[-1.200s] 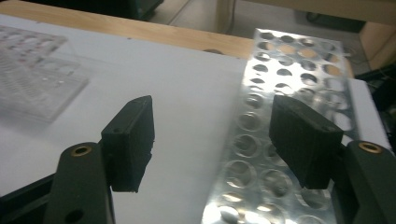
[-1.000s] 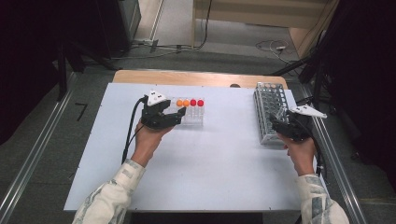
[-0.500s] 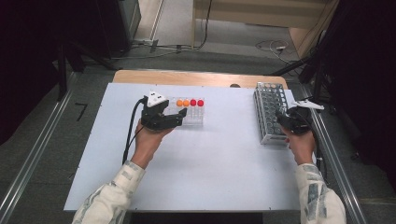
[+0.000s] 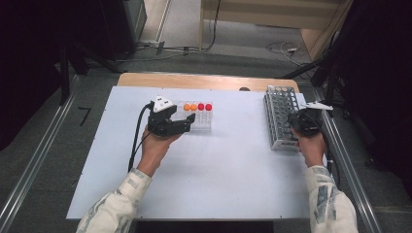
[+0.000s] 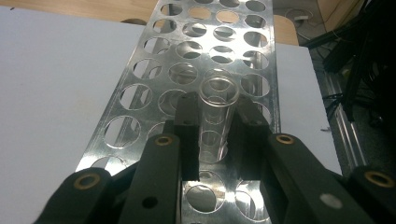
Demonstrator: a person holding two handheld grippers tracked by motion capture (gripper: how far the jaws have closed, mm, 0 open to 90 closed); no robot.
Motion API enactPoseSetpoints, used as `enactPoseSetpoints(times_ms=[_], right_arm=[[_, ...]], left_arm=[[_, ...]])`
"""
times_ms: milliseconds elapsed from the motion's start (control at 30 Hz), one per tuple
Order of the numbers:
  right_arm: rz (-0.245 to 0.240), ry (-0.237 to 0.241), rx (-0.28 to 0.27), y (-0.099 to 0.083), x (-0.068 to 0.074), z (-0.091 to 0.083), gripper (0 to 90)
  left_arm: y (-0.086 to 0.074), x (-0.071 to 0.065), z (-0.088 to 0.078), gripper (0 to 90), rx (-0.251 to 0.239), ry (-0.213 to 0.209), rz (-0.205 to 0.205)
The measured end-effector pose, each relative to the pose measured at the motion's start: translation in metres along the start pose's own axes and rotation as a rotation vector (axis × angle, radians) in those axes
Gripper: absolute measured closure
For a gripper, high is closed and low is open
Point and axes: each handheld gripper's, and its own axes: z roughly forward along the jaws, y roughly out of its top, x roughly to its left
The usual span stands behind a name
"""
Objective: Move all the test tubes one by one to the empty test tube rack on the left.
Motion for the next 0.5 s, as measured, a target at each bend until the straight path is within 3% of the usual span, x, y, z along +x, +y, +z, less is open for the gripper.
enactPoseSetpoints(times_ms=[200, 500], right_arm=[[-0.008, 0.002, -0.021, 0.003, 0.001, -0.006, 72.6], [-0.010, 0.009, -0.084, 0.022, 0.000, -0.031, 72.8]], left_arm=[[0.000, 0.001, -0.002, 26.6, -0.002, 0.001, -0.003], [0.000, -0.002, -0.001, 26.6, -0.005, -0.004, 0.001]])
